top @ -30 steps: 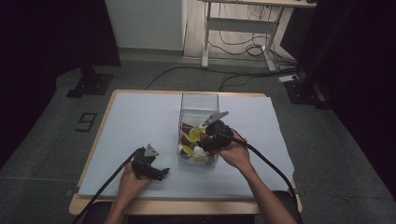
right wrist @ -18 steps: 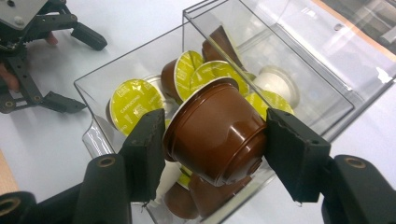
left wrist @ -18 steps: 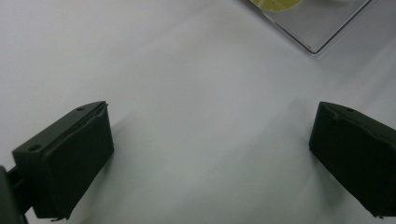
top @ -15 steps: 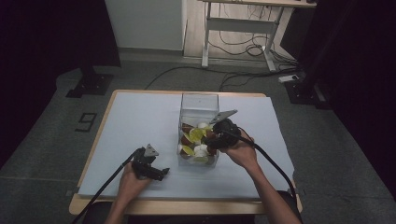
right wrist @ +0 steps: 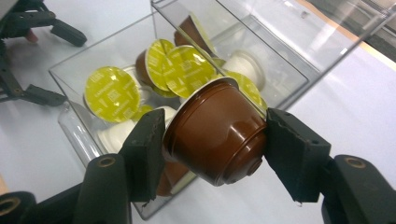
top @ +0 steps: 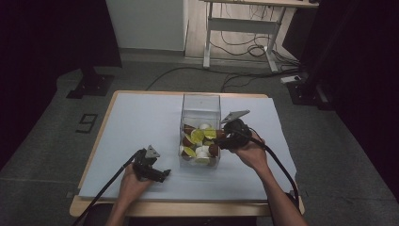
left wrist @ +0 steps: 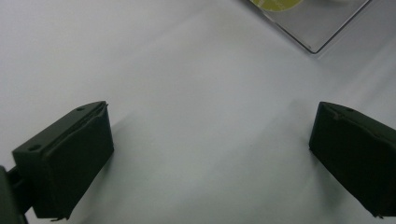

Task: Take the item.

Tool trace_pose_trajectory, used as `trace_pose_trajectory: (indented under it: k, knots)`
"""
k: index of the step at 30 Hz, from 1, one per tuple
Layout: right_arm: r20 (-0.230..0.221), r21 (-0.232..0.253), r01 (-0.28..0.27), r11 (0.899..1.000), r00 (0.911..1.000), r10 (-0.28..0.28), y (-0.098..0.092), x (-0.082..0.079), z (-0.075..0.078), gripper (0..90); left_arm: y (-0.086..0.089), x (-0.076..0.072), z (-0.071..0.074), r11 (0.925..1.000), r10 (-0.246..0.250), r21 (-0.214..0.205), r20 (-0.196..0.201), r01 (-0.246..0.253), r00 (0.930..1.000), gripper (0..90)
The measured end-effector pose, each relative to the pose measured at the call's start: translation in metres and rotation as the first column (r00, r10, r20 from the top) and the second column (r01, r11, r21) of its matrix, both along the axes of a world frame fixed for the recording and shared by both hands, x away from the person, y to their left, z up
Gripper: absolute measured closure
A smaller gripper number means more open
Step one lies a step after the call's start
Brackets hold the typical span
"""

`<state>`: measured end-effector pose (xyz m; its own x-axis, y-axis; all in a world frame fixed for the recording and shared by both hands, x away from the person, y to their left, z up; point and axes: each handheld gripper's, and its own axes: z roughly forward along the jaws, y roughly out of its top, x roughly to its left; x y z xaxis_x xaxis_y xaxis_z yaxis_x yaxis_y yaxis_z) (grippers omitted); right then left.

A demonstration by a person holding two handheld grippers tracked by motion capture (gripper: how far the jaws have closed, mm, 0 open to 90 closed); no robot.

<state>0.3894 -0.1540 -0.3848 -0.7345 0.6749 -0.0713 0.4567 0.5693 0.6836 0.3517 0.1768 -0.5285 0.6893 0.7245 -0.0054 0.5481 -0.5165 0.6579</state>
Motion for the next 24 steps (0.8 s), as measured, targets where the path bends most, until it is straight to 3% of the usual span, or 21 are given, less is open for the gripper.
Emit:
trace_pose_trajectory:
  k: [24]
  knots:
    - [0.001,0.007,0.084,0.996,0.9965,-0.084,-0.042,0.001,-0.007,40.0,0.0,0.0,0.0,1.0,0.001,-0.001,0.001,-0.001,1.0,0.0]
